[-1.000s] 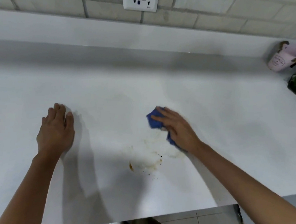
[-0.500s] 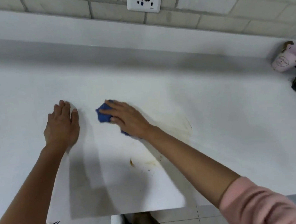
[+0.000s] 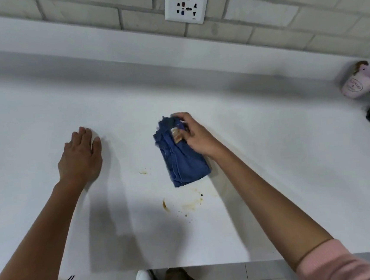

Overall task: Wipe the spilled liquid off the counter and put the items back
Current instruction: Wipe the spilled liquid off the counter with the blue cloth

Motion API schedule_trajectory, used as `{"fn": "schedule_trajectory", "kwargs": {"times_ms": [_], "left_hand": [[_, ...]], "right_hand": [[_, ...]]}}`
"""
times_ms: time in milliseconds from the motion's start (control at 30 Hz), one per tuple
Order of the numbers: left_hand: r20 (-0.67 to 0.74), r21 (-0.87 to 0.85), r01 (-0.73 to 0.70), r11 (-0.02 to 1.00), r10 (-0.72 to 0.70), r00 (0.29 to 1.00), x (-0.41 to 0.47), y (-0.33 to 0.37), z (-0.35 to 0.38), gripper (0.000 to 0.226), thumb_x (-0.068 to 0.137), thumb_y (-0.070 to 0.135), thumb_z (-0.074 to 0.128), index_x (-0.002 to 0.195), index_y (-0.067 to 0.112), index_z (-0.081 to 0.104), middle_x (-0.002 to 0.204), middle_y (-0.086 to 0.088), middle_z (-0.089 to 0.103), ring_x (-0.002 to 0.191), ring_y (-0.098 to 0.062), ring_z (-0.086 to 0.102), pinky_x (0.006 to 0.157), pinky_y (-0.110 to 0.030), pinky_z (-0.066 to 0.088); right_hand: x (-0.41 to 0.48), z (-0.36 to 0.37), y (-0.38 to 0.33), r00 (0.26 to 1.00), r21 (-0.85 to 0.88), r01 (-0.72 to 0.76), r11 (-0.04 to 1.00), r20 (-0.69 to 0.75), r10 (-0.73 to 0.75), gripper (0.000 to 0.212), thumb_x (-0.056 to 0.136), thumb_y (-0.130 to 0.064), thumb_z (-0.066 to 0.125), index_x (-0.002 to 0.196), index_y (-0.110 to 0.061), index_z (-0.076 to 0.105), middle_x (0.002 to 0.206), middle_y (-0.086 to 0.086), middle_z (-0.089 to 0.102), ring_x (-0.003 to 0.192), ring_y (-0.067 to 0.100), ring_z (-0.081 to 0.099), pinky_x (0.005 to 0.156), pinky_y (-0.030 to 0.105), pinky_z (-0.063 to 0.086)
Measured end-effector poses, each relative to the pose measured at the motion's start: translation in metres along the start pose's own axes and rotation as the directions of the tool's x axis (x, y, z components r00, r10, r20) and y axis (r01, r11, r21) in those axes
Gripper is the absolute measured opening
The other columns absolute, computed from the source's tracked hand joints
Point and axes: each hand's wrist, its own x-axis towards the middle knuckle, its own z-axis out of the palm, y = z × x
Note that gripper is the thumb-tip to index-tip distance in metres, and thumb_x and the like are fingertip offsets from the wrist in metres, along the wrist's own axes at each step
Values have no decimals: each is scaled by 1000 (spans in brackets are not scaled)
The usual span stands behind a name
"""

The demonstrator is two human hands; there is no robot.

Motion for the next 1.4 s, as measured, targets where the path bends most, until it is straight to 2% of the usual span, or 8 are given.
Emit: {"fn": "schedule_trajectory", "kwargs": {"times_ms": [133, 233, 433, 667, 800, 1067, 1233, 1400], "left_hand": [[-10, -2, 0, 1000, 0, 1000, 0, -1, 1, 48, 99, 36, 25, 138, 9, 32, 140, -16, 37, 118, -46, 41, 97, -55, 37], [-11, -11, -4, 1000, 4, 1000, 0, -1, 1, 49, 99, 37, 25, 139, 10, 32, 141, -15, 36, 118, -46, 41, 97, -55, 37], [-14, -11, -32, 999, 31, 999, -1, -2, -1, 48, 100, 32, 26, 141, 9, 32, 147, -13, 33, 125, -43, 39, 104, -52, 33], [6, -57, -13, 998, 14, 1000, -1, -4, 2, 49, 102, 30, 24, 145, 7, 29, 153, -15, 26, 141, -35, 25, 117, -46, 17], [-2, -69, -39, 997, 39, 999, 0, -7, 1, 50, 101, 32, 20, 142, 7, 32, 151, -15, 31, 139, -35, 29, 116, -48, 20], [-3, -50, -25, 998, 25, 1000, 2, -11, -2, 51, 100, 38, 19, 144, 15, 33, 154, -6, 29, 138, -32, 33, 110, -47, 30], [27, -29, -40, 999, 41, 999, 3, -15, 0, 51, 101, 36, 21, 147, 16, 28, 157, -1, 22, 144, -25, 23, 111, -45, 29], [3, -13, -80, 997, 80, 997, 1, -17, 4, 49, 101, 27, 29, 147, 10, 27, 157, -5, 21, 144, -27, 21, 113, -43, 25]], "right_hand": [[-9, 38, 16, 988, -390, 137, 910, -19, -156, 49, 101, -27, 38, 148, -19, 26, 157, 7, 19, 146, 23, 11, 117, 30, 6], [-9, 57, 33, 977, -604, 133, 786, -53, -206, 58, 98, -46, 35, 149, -24, 18, 160, 5, 9, 147, 27, 5, 117, 39, 8], [60, 35, 30, 982, -626, 109, 772, -54, -183, 52, 101, -27, 35, 149, -19, 19, 159, 7, 11, 147, 26, 6, 120, 39, 9], [37, 76, -6, 846, -416, 531, 738, 303, -438, 54, 92, -6, 47, 144, -14, 34, 156, 7, 24, 147, 24, 14, 118, 29, 11], [-11, 78, 5, 770, -307, 627, 716, 387, -508, 56, 89, -6, 47, 143, -21, 39, 155, -1, 29, 146, 15, 15, 115, 22, 19], [30, 5, 47, 922, -433, 385, 815, 149, -357, 47, 95, -1, 43, 141, -11, 41, 153, 11, 29, 145, 25, 20, 119, 37, 18], [104, 27, 21, 962, -499, 231, 835, -14, -274, 50, 96, -6, 38, 145, -13, 32, 157, 9, 20, 146, 27, 16, 116, 44, 22], [115, 72, -15, 923, -490, 376, 787, 118, -368, 51, 92, -3, 40, 143, -9, 36, 155, 11, 26, 145, 28, 18, 116, 38, 19]]}}
